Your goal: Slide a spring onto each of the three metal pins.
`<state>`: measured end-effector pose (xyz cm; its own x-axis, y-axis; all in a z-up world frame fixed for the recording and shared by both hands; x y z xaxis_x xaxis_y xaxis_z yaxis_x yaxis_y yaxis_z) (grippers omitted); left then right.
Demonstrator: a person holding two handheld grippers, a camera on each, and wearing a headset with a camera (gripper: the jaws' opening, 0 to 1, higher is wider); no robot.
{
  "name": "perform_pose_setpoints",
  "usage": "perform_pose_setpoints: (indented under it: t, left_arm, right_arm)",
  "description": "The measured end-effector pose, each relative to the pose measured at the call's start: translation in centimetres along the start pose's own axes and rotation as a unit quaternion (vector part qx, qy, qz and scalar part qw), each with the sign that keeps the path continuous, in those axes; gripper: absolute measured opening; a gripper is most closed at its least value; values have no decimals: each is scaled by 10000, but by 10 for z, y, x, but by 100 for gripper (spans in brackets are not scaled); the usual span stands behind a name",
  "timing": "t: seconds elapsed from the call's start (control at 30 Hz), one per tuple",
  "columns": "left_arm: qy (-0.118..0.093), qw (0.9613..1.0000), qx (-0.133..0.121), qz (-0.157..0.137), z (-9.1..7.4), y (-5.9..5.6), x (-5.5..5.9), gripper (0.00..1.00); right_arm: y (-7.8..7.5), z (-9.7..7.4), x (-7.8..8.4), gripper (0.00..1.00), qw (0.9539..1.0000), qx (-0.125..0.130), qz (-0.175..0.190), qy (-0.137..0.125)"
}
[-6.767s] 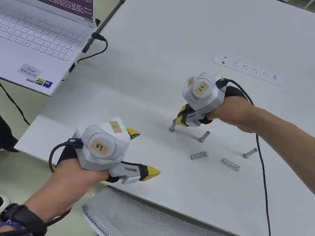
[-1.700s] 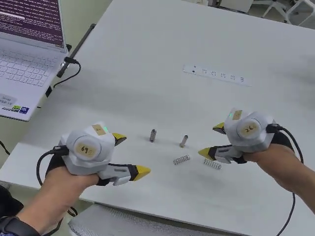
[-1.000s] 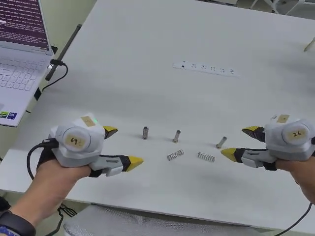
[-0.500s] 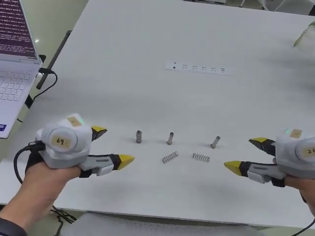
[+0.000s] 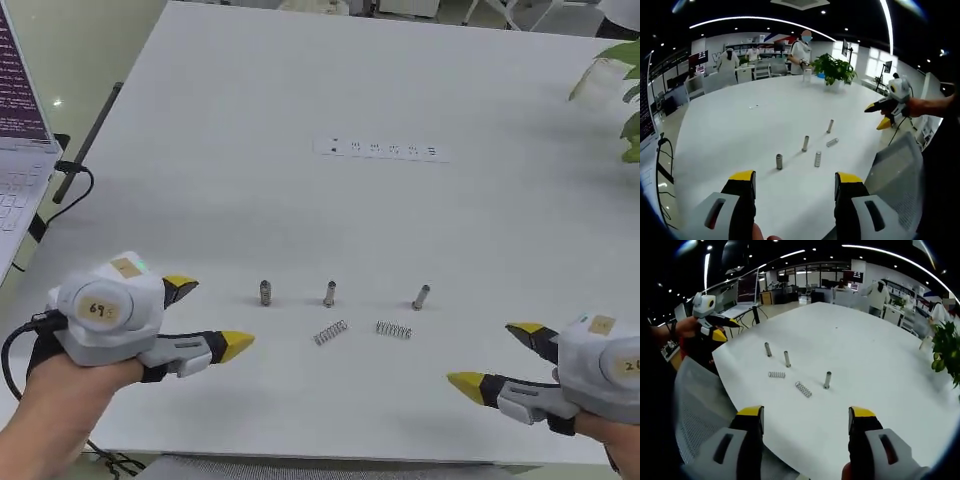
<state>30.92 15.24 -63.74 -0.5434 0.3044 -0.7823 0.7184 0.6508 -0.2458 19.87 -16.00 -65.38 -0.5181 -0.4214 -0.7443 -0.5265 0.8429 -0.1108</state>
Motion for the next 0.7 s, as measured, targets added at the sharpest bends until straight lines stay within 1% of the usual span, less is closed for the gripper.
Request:
perform_pose_setpoints:
  t: [0.13,0.37,0.7]
  left_arm:
    - [70,9999,68,31,6,-5,3,59]
    - [135,9996,213,81,18,-14,3,59]
    - [346,9976,502,319,41,-27,4,57]
  right_arm:
    - [2,-2,-2,69,10000,2,49,-65]
    - [4,-5,1,72,10000,-20,40,-18]
    - [5,-10,5,72,10000,4,90,33]
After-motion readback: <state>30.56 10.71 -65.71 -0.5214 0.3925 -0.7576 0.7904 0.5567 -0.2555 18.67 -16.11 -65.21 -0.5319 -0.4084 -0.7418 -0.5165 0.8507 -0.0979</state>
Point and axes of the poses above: the centre of the closed fingertips' face, and the gripper's own axes: z roughly forward along the fingers, y roughly to its left, x roughly out of its underside, the point moved 3 cm from there along -z, roughly backward along the fingers, and after that the axes turned 12 degrees about -z, right-handed, at the moved point
